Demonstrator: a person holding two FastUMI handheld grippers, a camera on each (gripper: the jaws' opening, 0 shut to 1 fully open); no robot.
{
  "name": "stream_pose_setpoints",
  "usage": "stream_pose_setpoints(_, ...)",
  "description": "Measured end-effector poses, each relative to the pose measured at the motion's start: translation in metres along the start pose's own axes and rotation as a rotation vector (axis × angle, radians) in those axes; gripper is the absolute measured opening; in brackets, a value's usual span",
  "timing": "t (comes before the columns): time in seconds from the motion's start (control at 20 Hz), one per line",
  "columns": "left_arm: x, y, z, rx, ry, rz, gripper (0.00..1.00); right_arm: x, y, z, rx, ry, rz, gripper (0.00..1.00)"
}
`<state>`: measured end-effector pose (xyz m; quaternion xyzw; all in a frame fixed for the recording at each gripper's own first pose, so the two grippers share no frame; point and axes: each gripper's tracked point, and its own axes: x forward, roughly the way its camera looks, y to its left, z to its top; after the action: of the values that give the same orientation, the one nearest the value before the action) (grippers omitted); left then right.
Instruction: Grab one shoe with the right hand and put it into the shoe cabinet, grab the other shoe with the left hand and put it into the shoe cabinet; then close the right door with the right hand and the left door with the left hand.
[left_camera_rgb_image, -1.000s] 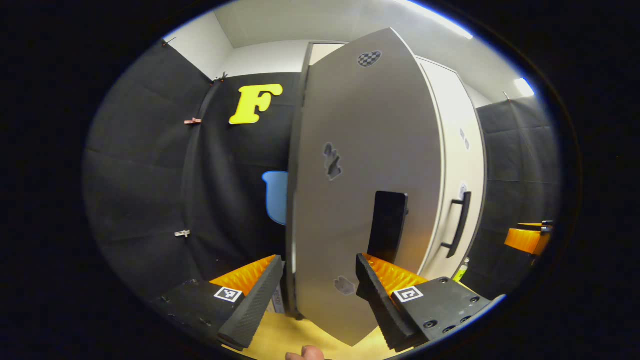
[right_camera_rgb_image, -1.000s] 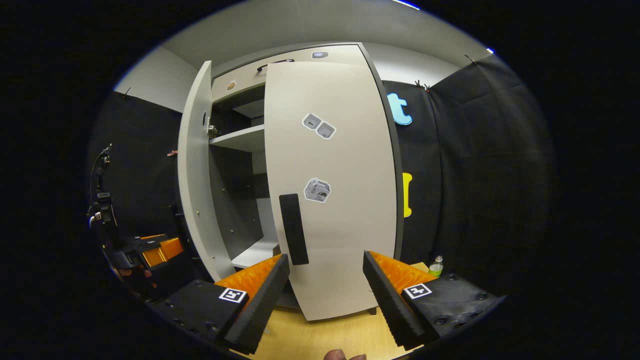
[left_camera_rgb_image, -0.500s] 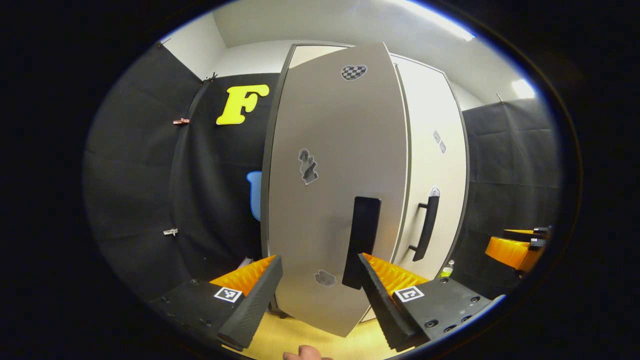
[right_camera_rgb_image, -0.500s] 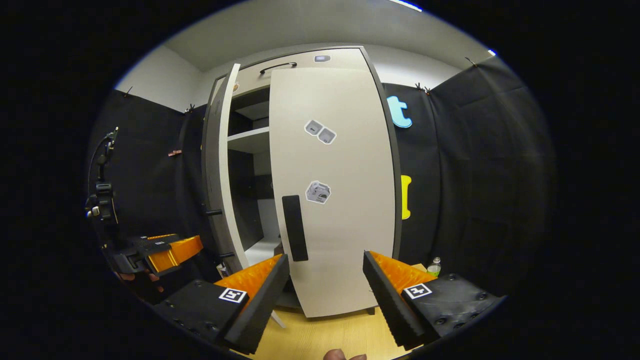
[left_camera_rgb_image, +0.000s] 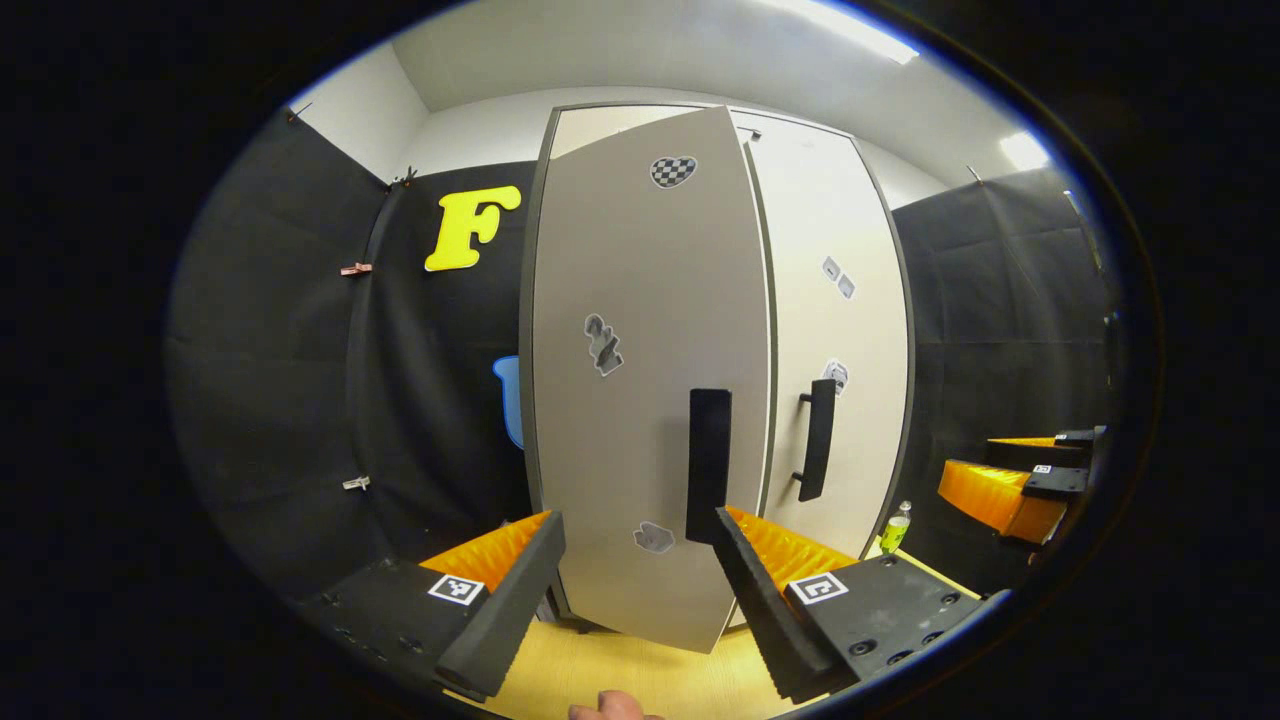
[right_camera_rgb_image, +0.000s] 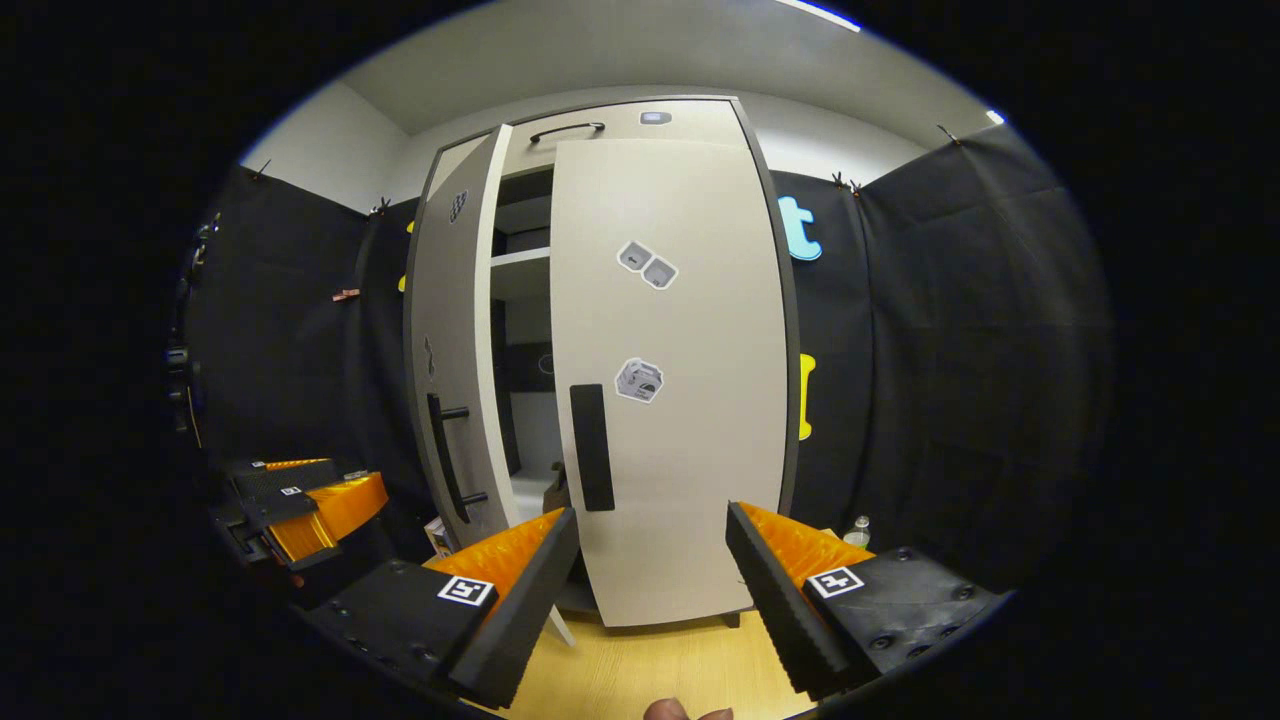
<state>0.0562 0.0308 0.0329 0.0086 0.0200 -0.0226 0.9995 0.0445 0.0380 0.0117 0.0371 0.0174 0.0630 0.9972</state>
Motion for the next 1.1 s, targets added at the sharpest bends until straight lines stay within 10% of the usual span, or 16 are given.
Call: stream_pose_setpoints(1.1, -0.0047, -0.0035, -0.0026, 0.024, -0.006, -0.002, 0.95, -0.0024, -0.0025, 0.0002, -0.036, -0.016, -0.030, 0.98)
